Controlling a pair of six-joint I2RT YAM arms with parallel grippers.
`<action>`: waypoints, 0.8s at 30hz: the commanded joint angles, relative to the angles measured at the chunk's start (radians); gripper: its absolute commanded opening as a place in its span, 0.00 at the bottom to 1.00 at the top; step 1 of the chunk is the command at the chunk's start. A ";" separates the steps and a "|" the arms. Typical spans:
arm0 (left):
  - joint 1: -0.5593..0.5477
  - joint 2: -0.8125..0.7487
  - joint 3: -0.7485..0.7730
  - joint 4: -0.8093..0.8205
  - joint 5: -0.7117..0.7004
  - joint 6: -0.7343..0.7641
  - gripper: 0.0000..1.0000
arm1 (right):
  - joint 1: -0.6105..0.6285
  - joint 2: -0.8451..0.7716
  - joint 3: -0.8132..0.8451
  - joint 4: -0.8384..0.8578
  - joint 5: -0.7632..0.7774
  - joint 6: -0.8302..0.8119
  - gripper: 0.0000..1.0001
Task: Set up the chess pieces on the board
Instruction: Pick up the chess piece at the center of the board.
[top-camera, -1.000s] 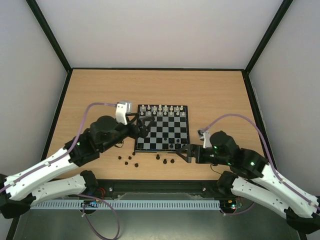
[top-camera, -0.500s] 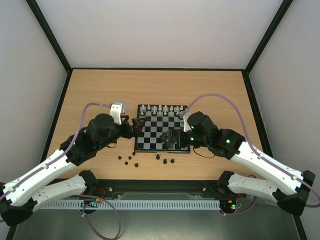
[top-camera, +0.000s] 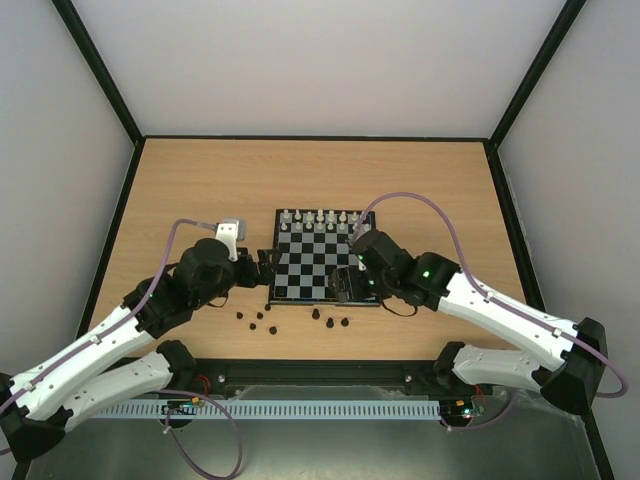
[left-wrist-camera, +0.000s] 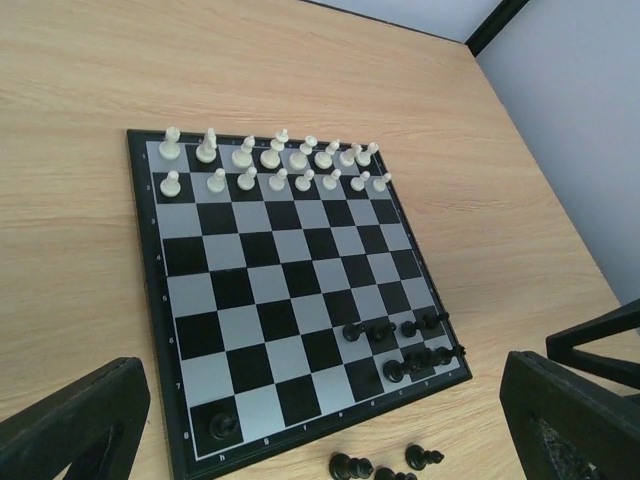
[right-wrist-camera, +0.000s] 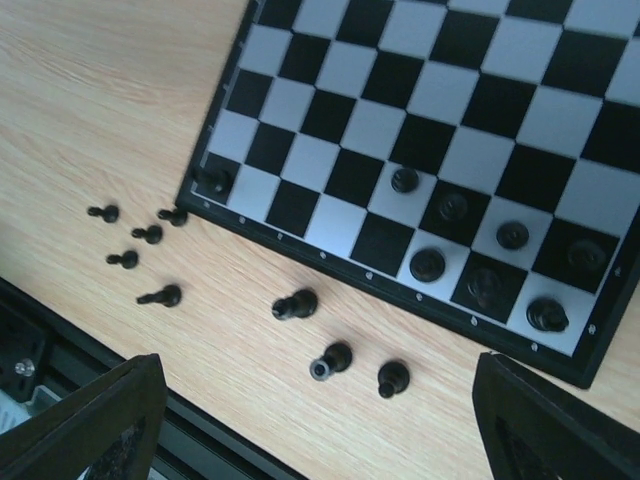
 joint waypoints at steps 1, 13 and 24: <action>0.006 -0.016 -0.011 -0.016 -0.006 -0.039 0.99 | 0.014 -0.015 -0.056 -0.037 0.002 -0.021 0.83; 0.006 -0.016 0.009 -0.126 -0.089 -0.029 0.99 | 0.193 0.144 -0.050 -0.169 0.253 0.138 0.60; 0.006 -0.026 0.009 -0.120 -0.110 -0.020 0.99 | 0.228 0.186 -0.118 -0.050 0.190 0.155 0.47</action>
